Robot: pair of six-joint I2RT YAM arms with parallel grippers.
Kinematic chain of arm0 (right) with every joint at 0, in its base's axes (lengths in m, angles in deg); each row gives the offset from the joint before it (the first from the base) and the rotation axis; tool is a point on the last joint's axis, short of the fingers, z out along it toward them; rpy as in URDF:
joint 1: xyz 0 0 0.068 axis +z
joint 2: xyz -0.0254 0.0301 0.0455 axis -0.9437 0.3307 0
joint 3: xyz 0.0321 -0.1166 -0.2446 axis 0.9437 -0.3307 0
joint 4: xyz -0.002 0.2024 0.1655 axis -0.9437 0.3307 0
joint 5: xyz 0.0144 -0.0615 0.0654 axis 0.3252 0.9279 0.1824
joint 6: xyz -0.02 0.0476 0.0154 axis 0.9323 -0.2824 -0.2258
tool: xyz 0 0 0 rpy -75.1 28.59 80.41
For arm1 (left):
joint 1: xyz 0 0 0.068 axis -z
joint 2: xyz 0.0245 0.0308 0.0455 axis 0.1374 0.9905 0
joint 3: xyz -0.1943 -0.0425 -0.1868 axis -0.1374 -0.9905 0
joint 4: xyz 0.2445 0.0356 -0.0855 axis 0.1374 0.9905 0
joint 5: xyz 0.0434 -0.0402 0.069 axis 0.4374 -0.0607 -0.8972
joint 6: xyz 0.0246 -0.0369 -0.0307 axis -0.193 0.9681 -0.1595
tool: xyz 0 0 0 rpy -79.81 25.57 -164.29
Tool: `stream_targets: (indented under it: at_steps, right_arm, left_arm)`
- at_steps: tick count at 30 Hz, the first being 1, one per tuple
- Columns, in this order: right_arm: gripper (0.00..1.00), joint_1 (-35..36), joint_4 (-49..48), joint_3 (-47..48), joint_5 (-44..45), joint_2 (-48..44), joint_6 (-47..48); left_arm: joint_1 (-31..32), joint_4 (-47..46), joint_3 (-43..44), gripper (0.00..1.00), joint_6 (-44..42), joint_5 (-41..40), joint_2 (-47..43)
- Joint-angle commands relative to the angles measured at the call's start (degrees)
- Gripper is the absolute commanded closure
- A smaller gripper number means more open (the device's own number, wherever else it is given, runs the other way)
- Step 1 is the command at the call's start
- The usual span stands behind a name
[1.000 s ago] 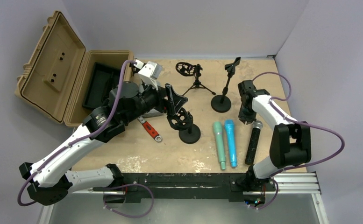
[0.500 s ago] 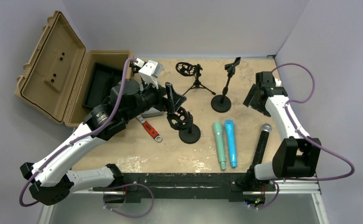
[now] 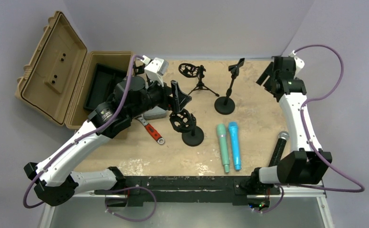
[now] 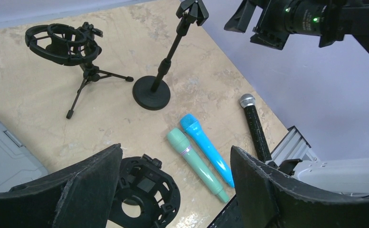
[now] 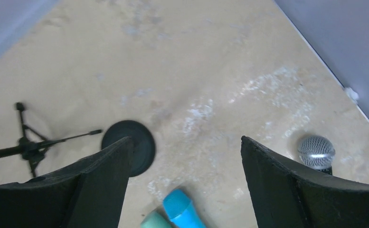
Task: Remove the microphone from the stand
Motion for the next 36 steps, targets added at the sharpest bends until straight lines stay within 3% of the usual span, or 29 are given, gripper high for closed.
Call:
stream_targets:
  at_steps: [1, 10, 15, 26, 31, 36]
  right_arm:
    - [0.19, -2.8, 2.2, -5.3, 3.6, 1.0, -2.4]
    - [0.23, -3.0, -3.6, -7.7, -18.8, -1.4, 6.2]
    - [0.22, -3.0, -7.7, -8.2, -30.3, -5.1, 4.0]
    - [0.20, -3.1, -9.2, 4.8, -39.3, -3.4, -5.0]
    - [0.21, -3.1, -17.3, 3.7, -49.1, -2.2, -9.1]
    - [0.33, -3.1, -22.1, 1.4, -53.3, 0.3, -9.7]
  left_arm:
    - [-0.4, -0.6, 2.5, 0.19, 0.3, 1.0, -0.2]
    - [-0.4, -1.0, 2.7, 0.19, 1.9, 1.5, 0.6]
    - [-0.5, -1.2, 3.4, 0.19, 2.5, 3.0, 1.1]
    - [-0.6, 0.2, 3.9, 0.19, 2.3, 2.8, -0.1]
    - [-1.1, 1.3, 3.9, 0.19, 2.2, 2.0, -1.2]
    - [-1.5, 1.8, 4.1, 0.19, 2.1, 2.0, -1.7]
